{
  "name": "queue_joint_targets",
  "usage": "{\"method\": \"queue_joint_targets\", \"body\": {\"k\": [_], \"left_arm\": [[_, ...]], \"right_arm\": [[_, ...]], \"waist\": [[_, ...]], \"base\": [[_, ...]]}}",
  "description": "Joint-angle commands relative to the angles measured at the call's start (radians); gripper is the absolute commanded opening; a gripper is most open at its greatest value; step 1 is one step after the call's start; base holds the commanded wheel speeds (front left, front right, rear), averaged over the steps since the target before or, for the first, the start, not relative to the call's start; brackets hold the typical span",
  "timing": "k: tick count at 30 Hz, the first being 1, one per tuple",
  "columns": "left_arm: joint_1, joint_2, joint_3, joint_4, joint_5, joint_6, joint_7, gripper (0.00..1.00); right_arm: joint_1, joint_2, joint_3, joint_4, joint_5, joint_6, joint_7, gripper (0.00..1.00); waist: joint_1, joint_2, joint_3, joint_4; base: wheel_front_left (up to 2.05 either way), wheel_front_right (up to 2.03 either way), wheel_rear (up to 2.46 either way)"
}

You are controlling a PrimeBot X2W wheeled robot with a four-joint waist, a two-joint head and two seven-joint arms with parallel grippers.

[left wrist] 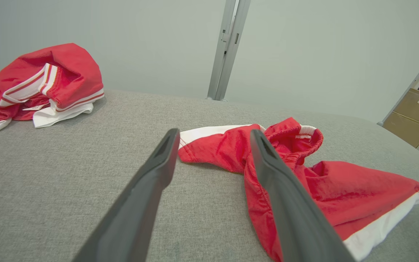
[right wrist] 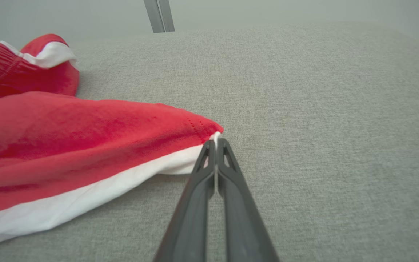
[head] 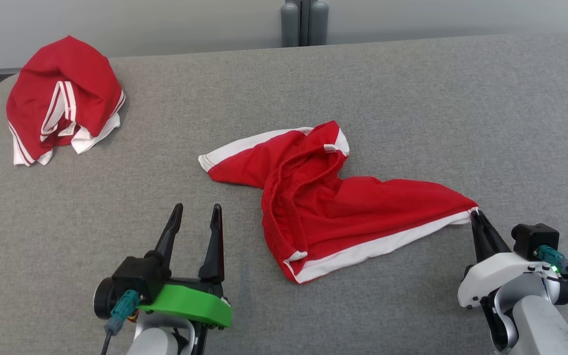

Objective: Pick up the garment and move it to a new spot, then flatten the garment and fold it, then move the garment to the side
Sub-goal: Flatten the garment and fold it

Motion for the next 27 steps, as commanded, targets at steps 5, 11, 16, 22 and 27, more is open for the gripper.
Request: {"method": "queue_joint_targets", "body": {"k": [5, 11, 16, 22, 27], "left_arm": [[-0.009, 0.002, 0.009, 0.007, 0.012, 0.000, -0.001, 1.00], [0.004, 0.002, 0.012, 0.011, 0.012, -0.002, -0.001, 1.00], [0.012, 0.002, 0.011, 0.014, 0.007, -0.003, -0.001, 1.00], [0.027, 0.002, 0.013, 0.011, 0.008, -0.007, -0.001, 1.00], [0.041, 0.002, 0.003, 0.022, 0.010, -0.009, -0.001, 1.00]], "right_arm": [[0.024, 0.017, -0.042, 0.013, -0.029, 0.000, -0.004, 0.40], [0.047, 0.036, -0.072, -0.003, -0.053, 0.000, -0.028, 1.00], [0.072, 0.055, -0.094, -0.059, -0.068, 0.000, -0.047, 1.00], [0.116, 0.075, -0.096, -0.176, -0.087, 0.000, -0.061, 1.00], [0.149, 0.080, -0.077, -0.266, -0.086, 0.000, -0.065, 1.00]], "waist": [[0.0000, 0.0000, -0.008, -0.001], [0.0000, 0.0000, -0.026, -0.006], [0.0000, 0.0000, -0.048, -0.011], [0.0000, 0.0000, -0.088, -0.014], [0.0000, 0.0000, -0.122, -0.013]], "base": [[0.00, 0.00, 0.00], [0.00, 0.00, 0.00], [0.00, 0.00, 0.00], [0.00, 0.00, 0.00], [0.00, 0.00, 0.00]]}}
